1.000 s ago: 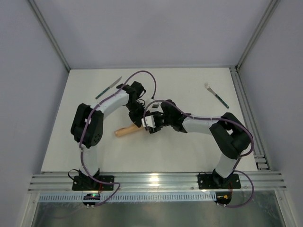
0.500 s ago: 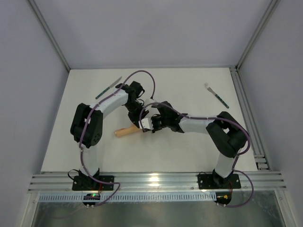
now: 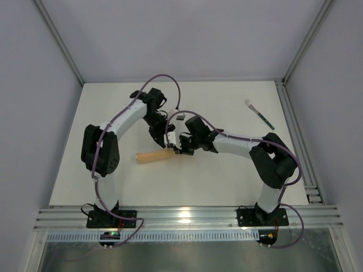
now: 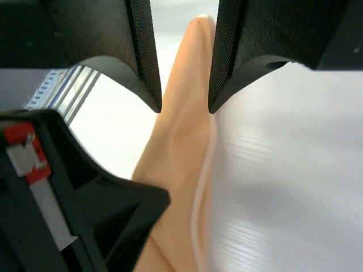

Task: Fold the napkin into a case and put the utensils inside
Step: Turn over the smaller rectangle-folded napkin at the center of the board.

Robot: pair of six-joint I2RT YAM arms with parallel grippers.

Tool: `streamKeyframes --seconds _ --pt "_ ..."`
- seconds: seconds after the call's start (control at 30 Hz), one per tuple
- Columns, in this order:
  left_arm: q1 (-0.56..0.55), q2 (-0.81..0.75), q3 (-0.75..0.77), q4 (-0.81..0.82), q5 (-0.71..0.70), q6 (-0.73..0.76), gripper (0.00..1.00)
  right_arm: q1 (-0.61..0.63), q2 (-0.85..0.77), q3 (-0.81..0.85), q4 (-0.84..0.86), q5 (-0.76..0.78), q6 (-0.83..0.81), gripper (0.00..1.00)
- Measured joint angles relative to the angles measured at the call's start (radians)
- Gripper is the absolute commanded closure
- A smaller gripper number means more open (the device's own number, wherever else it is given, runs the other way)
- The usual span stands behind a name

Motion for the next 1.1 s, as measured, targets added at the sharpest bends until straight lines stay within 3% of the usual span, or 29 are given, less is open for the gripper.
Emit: streamKeyframes --seconds 0.4,0.77,0.93,0.97,1.07,1.1 --pt "0.176 -0.022 0.073 -0.105 0.026 -0.011 0.59 -0.029 0.029 0.108 -0.18 -0.2 0.348 0.96" --pt "0.233 -0.01 0.062 -0.116 0.017 -0.015 0.6 -0.133 0.312 0.304 -0.337 -0.391 0.567 0.94" --pt "0.246 0.003 0.028 -0.082 -0.019 -0.037 0.59 -0.174 0.357 0.311 -0.36 -0.406 0.631 0.72" --pt "0.246 0.005 0.02 -0.074 -0.025 -0.041 0.59 -0.18 0.364 0.32 -0.368 -0.399 0.635 0.62" --pt "0.247 0.014 -0.007 -0.048 -0.042 -0.055 0.59 -0.187 0.37 0.37 -0.407 -0.378 0.636 0.46" --pt "0.247 0.015 -0.019 -0.035 -0.047 -0.061 0.59 -0.187 0.37 0.39 -0.416 -0.363 0.629 0.31"
